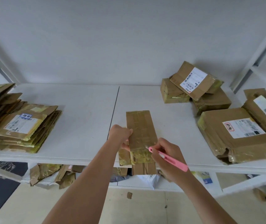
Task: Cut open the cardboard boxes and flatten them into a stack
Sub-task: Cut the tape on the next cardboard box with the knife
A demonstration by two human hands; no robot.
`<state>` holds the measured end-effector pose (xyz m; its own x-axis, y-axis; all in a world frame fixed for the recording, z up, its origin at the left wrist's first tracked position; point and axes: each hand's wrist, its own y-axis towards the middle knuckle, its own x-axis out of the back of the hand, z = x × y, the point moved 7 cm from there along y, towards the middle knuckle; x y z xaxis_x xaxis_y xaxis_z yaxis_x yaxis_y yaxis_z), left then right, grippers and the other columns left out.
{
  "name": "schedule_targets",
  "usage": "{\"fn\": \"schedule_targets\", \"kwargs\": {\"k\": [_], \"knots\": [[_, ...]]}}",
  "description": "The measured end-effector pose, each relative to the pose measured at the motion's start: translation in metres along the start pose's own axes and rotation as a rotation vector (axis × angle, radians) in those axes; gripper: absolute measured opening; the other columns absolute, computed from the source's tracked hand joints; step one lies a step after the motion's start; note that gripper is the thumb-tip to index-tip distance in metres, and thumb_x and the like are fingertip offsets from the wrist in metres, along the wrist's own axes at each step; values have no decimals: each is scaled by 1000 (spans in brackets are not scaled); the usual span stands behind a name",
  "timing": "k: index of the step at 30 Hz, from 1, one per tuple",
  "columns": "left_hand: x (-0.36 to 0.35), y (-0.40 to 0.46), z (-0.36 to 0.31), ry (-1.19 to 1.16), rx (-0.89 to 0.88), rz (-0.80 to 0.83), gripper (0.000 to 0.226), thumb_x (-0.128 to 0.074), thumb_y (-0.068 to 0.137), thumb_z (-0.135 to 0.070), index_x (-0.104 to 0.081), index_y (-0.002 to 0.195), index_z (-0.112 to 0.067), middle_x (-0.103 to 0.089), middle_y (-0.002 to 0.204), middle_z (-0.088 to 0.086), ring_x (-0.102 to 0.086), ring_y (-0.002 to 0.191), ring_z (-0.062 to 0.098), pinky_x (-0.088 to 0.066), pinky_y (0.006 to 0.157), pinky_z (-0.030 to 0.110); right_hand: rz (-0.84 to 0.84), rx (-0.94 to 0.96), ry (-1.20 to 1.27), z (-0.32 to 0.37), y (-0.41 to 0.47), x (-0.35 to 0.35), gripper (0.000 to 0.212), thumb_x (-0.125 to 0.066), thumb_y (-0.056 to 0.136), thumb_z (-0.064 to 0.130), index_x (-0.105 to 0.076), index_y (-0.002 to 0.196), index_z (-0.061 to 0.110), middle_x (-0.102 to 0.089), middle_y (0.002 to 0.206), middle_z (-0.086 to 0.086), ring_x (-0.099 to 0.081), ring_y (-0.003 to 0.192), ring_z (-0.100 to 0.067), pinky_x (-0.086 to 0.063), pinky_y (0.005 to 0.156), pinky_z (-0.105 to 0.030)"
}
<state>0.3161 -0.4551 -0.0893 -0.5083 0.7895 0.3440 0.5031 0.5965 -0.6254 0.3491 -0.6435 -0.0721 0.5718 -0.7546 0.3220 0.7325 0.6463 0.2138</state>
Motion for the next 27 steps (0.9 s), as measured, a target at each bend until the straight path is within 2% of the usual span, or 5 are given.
{"fn": "schedule_targets", "kwargs": {"k": [7, 12, 16, 20, 27], "knots": [[-17, -13, -1, 38, -179, -15, 79, -49, 99, -10, -3, 155, -43, -56, 98, 1, -71, 63, 33, -62, 61, 45, -482, -124, 271, -24, -19, 45, 13, -65, 88, 16, -55, 80, 14, -63, 71, -15, -63, 65, -32, -55, 63, -37], [-47, -21, -5, 203, -243, 44, 75, -55, 100, -16, -9, 158, -27, -61, 117, 7, -73, 61, 24, -62, 63, 38, -674, -194, 425, -39, -19, 63, 14, -64, 91, -1, -53, 81, 1, -69, 69, 1, -69, 68, -12, -57, 65, -27], [-49, -15, -12, 520, -311, -77, 83, -70, 89, -41, -25, 153, -12, -68, 112, 9, -73, 84, 24, -59, 79, 38, -753, -329, 663, -58, -4, 69, 15, -60, 96, 8, -56, 83, 1, -73, 82, -14, -73, 81, -22, -59, 86, -48], [-49, -20, -31, 827, -461, -240, 59, -65, 85, -58, -53, 120, -11, -45, 134, 10, -42, 127, 29, -39, 103, 38, -736, -363, 717, -60, 19, 78, 21, -50, 101, 13, -51, 82, 4, -71, 89, -22, -70, 85, -24, -57, 90, -47], [-70, 9, -30, 922, -633, 169, 75, -48, 97, -54, -5, 156, -37, 13, 164, -9, 23, 149, 23, 14, 119, 41, -785, -380, 726, -77, -5, 83, 16, -52, 102, 17, -58, 97, 3, -69, 90, -13, -68, 85, -12, -59, 87, -40]]}}
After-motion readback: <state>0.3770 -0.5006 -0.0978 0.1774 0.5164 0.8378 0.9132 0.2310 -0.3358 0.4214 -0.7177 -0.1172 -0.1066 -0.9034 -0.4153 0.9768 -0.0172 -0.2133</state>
